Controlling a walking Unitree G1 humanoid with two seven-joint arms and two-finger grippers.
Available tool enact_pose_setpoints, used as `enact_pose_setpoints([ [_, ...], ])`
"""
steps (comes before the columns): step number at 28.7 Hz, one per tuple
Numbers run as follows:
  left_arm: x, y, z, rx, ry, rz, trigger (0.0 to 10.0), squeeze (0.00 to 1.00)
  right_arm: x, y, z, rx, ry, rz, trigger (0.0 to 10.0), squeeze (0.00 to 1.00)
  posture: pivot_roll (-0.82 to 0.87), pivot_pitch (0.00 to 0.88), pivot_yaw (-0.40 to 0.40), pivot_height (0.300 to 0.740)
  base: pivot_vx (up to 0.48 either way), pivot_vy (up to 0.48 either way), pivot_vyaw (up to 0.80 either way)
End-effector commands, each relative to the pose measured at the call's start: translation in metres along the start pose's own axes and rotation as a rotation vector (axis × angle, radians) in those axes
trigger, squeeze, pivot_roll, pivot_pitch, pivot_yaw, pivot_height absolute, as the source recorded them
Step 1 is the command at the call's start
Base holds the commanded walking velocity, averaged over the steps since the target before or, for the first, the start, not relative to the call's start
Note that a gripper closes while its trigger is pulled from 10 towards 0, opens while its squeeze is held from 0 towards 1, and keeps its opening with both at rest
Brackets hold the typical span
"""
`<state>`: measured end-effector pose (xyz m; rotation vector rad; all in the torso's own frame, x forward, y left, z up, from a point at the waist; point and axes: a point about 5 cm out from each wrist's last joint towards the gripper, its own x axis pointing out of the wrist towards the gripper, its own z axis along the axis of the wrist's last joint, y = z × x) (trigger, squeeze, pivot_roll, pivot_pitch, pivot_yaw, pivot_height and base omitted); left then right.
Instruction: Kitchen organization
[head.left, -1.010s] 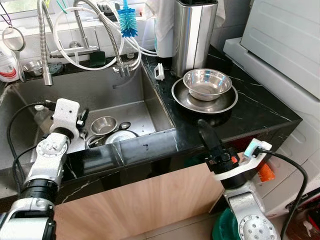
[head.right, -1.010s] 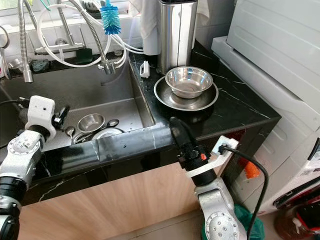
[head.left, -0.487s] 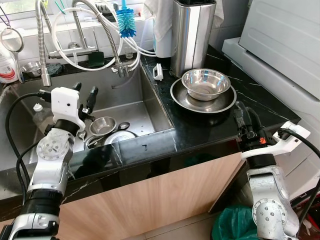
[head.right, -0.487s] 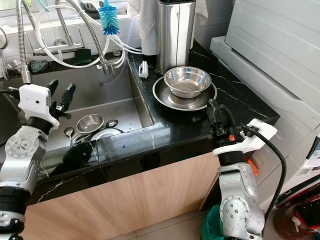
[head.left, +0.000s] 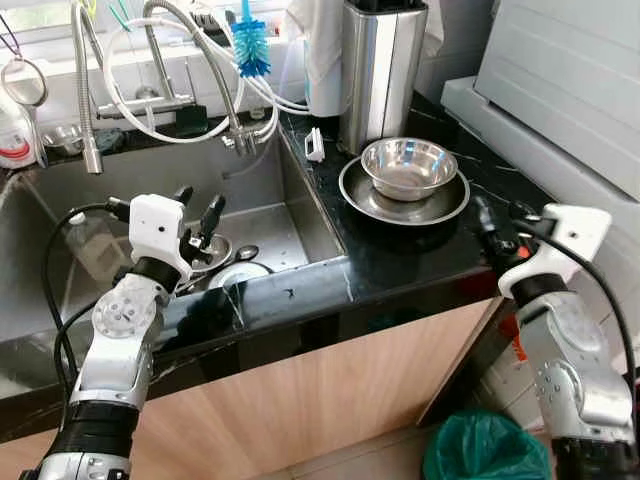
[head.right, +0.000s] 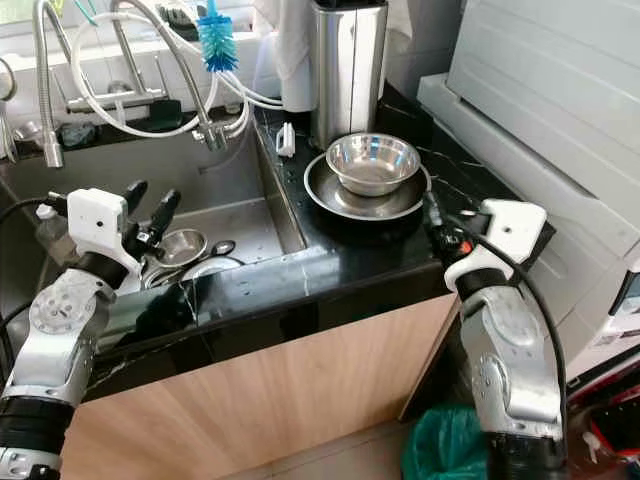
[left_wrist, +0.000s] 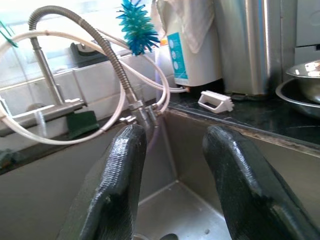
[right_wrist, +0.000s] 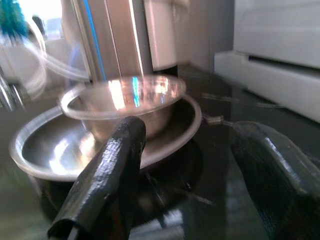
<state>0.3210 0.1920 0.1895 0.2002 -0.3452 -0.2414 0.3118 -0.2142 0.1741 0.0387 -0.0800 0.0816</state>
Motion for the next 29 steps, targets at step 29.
enact_pose_setpoints([
  [29, 0.007, -0.001, 0.008, 0.024, -0.001, 0.040, 10.0, 0.00, 0.071, -0.026, 0.035, 0.528, 0.018, -0.136, 10.0, 0.00, 0.03, 0.022, 0.037, 0.740, 0.000, 0.000, 0.00],
])
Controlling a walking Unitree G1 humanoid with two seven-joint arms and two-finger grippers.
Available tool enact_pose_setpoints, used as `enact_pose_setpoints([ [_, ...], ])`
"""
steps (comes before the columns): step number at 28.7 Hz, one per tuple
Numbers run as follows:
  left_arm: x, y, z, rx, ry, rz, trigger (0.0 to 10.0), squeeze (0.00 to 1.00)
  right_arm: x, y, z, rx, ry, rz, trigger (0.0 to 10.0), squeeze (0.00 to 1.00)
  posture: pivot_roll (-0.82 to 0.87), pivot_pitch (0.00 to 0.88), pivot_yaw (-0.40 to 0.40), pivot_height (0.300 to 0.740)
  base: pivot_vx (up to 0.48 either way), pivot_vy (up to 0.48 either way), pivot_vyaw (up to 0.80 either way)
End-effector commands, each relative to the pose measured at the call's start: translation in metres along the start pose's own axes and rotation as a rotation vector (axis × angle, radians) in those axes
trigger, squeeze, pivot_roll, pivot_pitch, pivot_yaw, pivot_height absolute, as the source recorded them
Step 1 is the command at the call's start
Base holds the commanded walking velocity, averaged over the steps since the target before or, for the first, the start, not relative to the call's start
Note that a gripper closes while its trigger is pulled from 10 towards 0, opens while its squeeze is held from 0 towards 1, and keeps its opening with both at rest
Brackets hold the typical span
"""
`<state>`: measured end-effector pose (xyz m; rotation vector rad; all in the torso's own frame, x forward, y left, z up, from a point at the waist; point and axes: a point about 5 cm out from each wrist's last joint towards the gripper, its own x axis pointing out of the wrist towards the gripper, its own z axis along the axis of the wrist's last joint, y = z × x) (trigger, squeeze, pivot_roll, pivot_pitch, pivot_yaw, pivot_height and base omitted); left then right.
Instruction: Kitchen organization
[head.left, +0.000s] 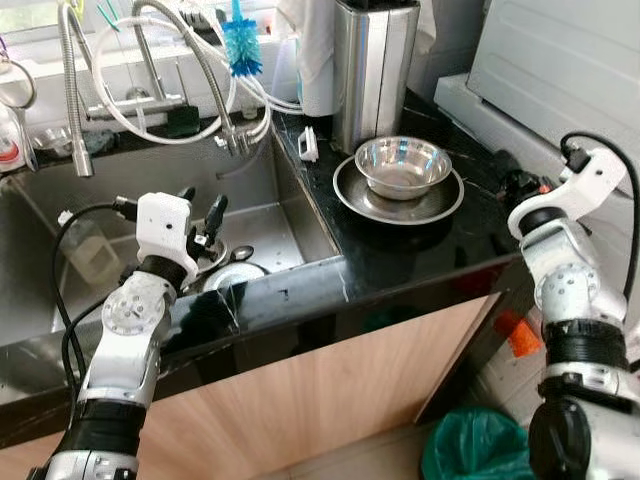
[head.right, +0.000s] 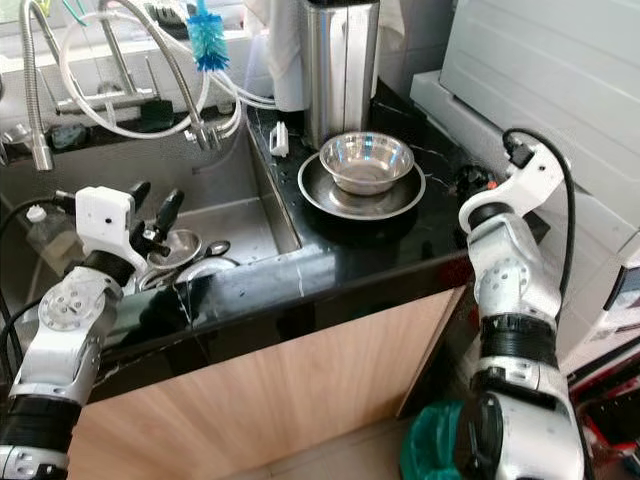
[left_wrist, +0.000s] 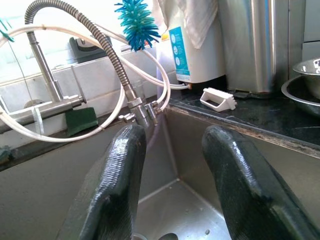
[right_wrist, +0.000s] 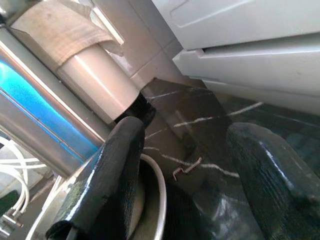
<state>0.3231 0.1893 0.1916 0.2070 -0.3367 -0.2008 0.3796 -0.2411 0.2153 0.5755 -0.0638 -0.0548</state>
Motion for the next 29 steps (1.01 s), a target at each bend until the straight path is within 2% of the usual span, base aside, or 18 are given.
enact_pose_setpoints([
  [1, 0.004, 0.001, 0.006, 0.010, -0.011, 0.006, 10.0, 0.00, 0.003, 0.005, -0.006, -0.024, 0.047, 0.021, 10.0, 0.00, 0.03, 0.022, 0.037, 0.740, 0.000, 0.000, 0.00],
  [4, 0.004, 0.003, 0.005, 0.009, 0.003, 0.008, 10.0, 0.00, 0.002, 0.007, -0.018, -0.196, 0.132, 0.053, 10.0, 0.00, 0.03, 0.025, 0.037, 0.740, 0.000, 0.000, 0.00],
  [5, 0.004, 0.002, 0.005, 0.008, 0.006, 0.005, 10.0, 0.00, 0.000, 0.010, -0.024, -0.323, 0.163, 0.104, 10.0, 0.00, 0.03, 0.025, 0.037, 0.740, 0.000, 0.000, 0.00],
  [7, 0.004, 0.002, 0.004, 0.007, 0.007, 0.005, 10.0, 0.00, -0.001, 0.012, -0.026, -0.350, 0.169, 0.124, 10.0, 0.00, 0.03, 0.025, 0.037, 0.740, 0.000, 0.000, 0.00],
  [10, 0.004, 0.003, 0.006, 0.001, 0.006, 0.013, 10.0, 0.00, -0.005, 0.017, -0.027, -0.468, 0.181, 0.209, 10.0, 0.00, 0.03, 0.028, 0.037, 0.740, 0.000, 0.000, 0.00],
  [13, 0.005, 0.004, 0.007, -0.005, 0.004, 0.019, 10.0, 0.00, -0.006, 0.019, -0.026, -0.498, 0.177, 0.235, 10.0, 0.00, 0.03, 0.028, 0.037, 0.740, 0.000, 0.000, 0.00],
  [15, 0.006, 0.005, 0.011, -0.012, -0.012, 0.028, 10.0, 0.00, -0.011, 0.026, -0.019, -0.517, 0.146, 0.313, 10.0, 0.00, 0.03, 0.028, 0.037, 0.740, 0.000, 0.000, 0.00],
  [20, 0.008, 0.009, 0.015, -0.036, -0.028, 0.048, 10.0, 0.00, -0.016, 0.031, -0.017, -0.550, 0.146, 0.360, 10.0, 0.00, 0.03, 0.029, 0.039, 0.740, 0.000, 0.000, 0.00],
  [25, 0.009, 0.012, 0.017, -0.037, -0.030, 0.061, 10.0, 0.00, -0.021, 0.038, -0.018, -0.518, 0.138, 0.447, 10.0, 0.00, 0.03, 0.026, 0.040, 0.740, 0.000, 0.000, 0.00],
  [28, 0.009, 0.014, 0.018, -0.034, -0.030, 0.068, 10.0, 0.00, -0.029, 0.043, -0.027, -0.508, 0.188, 0.572, 10.0, 0.00, 0.04, 0.026, 0.038, 0.740, 0.000, 0.000, 0.00],
  [29, 0.009, 0.014, 0.018, -0.034, -0.030, 0.068, 10.0, 0.00, -0.029, 0.043, -0.027, -0.508, 0.188, 0.572, 10.0, 0.00, 0.04, 0.026, 0.038, 0.740, 0.000, 0.000, 0.00],
])
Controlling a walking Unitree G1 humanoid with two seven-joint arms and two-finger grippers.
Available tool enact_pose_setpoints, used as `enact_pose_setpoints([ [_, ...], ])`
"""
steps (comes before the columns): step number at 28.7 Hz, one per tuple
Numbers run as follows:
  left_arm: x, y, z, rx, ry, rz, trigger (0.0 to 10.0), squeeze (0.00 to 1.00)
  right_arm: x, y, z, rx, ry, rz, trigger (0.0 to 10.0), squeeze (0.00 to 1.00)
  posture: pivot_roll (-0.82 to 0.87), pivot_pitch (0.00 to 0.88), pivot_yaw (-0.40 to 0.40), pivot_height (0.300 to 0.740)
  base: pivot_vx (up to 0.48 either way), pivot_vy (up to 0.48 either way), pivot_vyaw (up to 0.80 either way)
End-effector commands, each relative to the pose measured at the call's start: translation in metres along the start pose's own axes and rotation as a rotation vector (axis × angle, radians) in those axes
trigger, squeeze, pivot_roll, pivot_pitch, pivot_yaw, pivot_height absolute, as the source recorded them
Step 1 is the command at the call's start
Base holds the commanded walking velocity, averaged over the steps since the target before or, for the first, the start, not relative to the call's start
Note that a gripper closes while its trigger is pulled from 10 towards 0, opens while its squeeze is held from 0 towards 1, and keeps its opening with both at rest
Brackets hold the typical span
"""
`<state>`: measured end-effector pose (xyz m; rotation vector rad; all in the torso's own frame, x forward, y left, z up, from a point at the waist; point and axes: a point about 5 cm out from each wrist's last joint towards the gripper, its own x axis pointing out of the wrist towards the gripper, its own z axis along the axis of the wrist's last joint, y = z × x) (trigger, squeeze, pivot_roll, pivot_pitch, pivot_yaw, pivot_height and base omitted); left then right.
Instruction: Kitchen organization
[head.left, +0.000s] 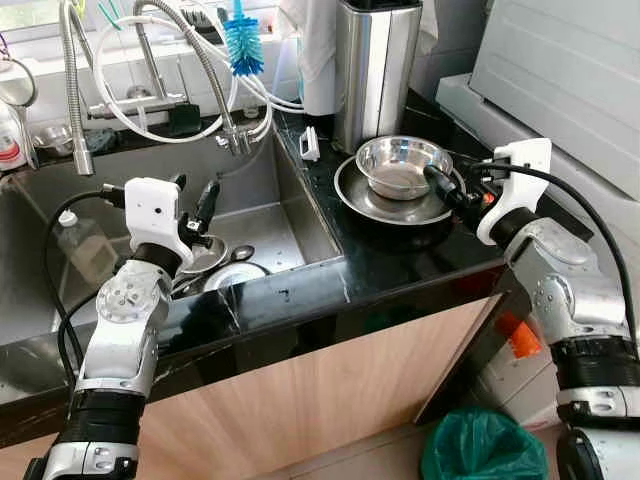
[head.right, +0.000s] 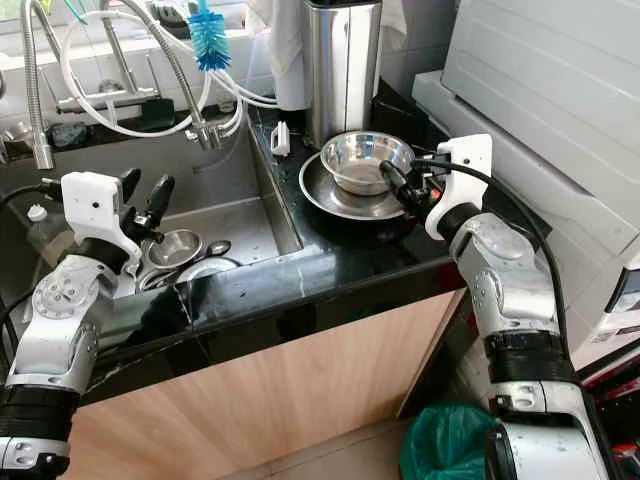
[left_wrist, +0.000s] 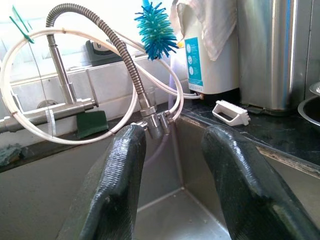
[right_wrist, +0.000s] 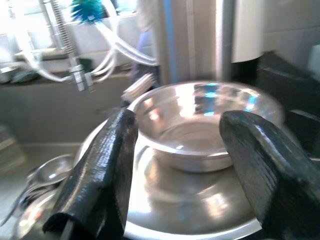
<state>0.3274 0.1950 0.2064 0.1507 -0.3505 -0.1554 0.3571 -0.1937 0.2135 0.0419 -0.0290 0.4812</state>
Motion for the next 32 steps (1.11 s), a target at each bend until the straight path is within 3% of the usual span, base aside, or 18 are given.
enact_pose_setpoints([
  [1, 0.002, 0.005, 0.008, 0.011, -0.017, 0.014, 10.0, 0.00, -0.002, 0.008, -0.002, 0.000, 0.013, 0.077, 10.0, 0.00, 0.04, 0.026, 0.038, 0.740, 0.000, 0.000, 0.00],
  [12, 0.002, 0.003, 0.007, 0.007, -0.010, 0.006, 10.0, 0.00, -0.011, 0.010, -0.020, -0.017, 0.082, 0.155, 10.0, 0.00, 0.04, 0.017, 0.039, 0.740, 0.000, 0.000, 0.00],
  [28, 0.002, 0.000, 0.004, -0.014, 0.015, -0.015, 10.0, 0.00, -0.013, 0.003, -0.035, -0.009, 0.147, 0.148, 10.0, 0.00, 0.05, 0.013, 0.038, 0.740, 0.000, 0.000, 0.00],
  [32, 0.002, -0.001, 0.003, -0.014, 0.024, -0.025, 10.0, 0.00, -0.014, 0.010, -0.036, -0.020, 0.149, 0.182, 10.0, 0.00, 0.04, 0.017, 0.038, 0.740, 0.000, 0.000, 0.00],
])
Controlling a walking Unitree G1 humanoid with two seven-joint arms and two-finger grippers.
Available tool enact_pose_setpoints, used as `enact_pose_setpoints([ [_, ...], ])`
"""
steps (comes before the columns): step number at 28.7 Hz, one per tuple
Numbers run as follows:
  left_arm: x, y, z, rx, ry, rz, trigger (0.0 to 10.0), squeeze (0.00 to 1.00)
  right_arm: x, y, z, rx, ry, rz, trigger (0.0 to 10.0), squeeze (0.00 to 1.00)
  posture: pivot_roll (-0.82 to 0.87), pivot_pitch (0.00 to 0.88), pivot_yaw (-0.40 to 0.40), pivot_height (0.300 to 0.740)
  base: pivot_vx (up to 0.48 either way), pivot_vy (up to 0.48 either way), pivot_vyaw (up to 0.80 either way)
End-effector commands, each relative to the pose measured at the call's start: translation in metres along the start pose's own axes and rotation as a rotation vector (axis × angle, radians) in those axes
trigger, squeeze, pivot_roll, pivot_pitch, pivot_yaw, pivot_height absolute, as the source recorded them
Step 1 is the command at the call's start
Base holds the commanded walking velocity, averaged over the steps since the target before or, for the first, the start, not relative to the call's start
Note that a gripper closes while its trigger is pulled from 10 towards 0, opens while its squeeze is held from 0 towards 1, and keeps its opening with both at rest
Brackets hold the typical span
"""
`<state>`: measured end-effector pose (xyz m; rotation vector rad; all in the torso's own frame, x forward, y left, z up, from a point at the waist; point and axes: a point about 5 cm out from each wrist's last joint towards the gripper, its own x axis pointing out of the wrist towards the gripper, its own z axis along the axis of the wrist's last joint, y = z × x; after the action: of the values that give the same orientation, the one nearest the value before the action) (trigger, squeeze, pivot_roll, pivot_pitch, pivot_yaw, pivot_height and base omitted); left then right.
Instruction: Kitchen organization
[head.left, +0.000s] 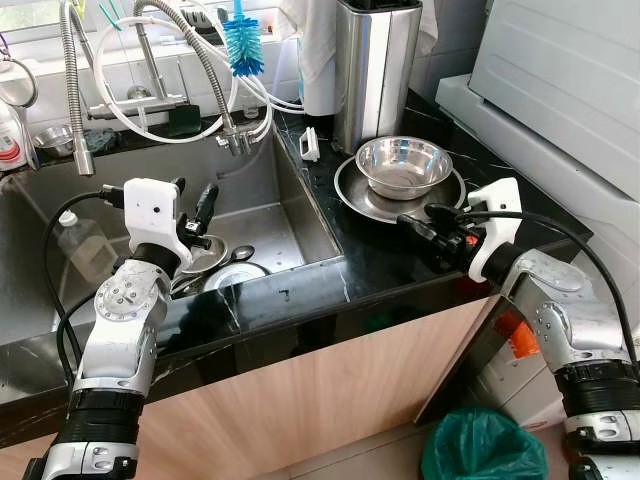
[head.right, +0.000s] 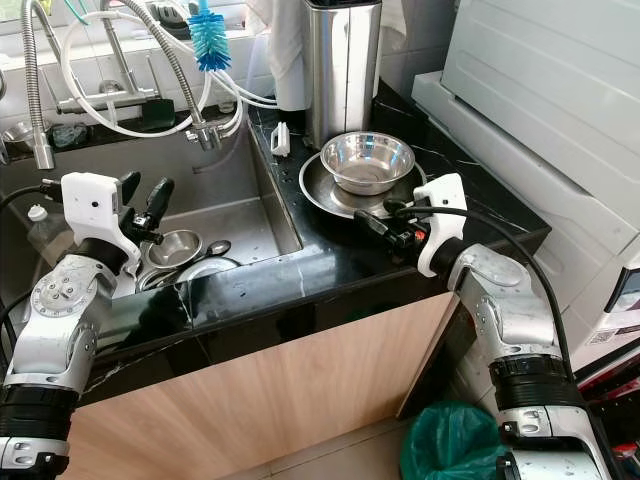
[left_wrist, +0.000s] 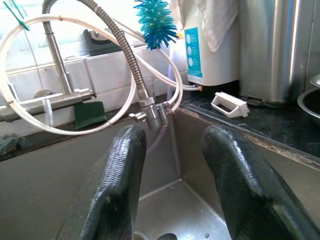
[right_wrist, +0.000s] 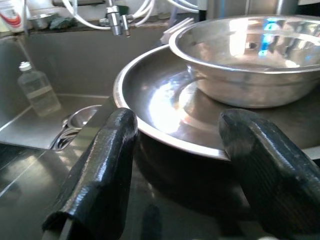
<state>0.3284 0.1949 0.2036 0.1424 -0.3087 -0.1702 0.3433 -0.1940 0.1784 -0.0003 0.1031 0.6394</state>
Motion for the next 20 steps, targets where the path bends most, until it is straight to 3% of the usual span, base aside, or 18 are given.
enact_pose_setpoints([
  [1, 0.001, -0.001, 0.006, 0.000, -0.015, -0.010, 10.0, 0.00, 0.001, 0.006, -0.001, -0.015, 0.010, 0.029, 10.0, 0.00, 0.04, 0.018, 0.038, 0.740, 0.000, 0.000, 0.00],
  [13, 0.002, -0.001, 0.006, 0.001, -0.010, -0.018, 10.0, 0.00, 0.004, 0.021, 0.001, -0.041, 0.000, 0.085, 10.0, 0.00, 0.04, 0.023, 0.037, 0.740, 0.000, 0.000, 0.00],
  [20, 0.002, 0.001, 0.005, 0.006, -0.005, -0.019, 10.0, 0.00, 0.011, 0.040, 0.004, -0.045, -0.025, 0.145, 10.0, 0.00, 0.05, 0.024, 0.036, 0.740, 0.000, 0.000, 0.00],
])
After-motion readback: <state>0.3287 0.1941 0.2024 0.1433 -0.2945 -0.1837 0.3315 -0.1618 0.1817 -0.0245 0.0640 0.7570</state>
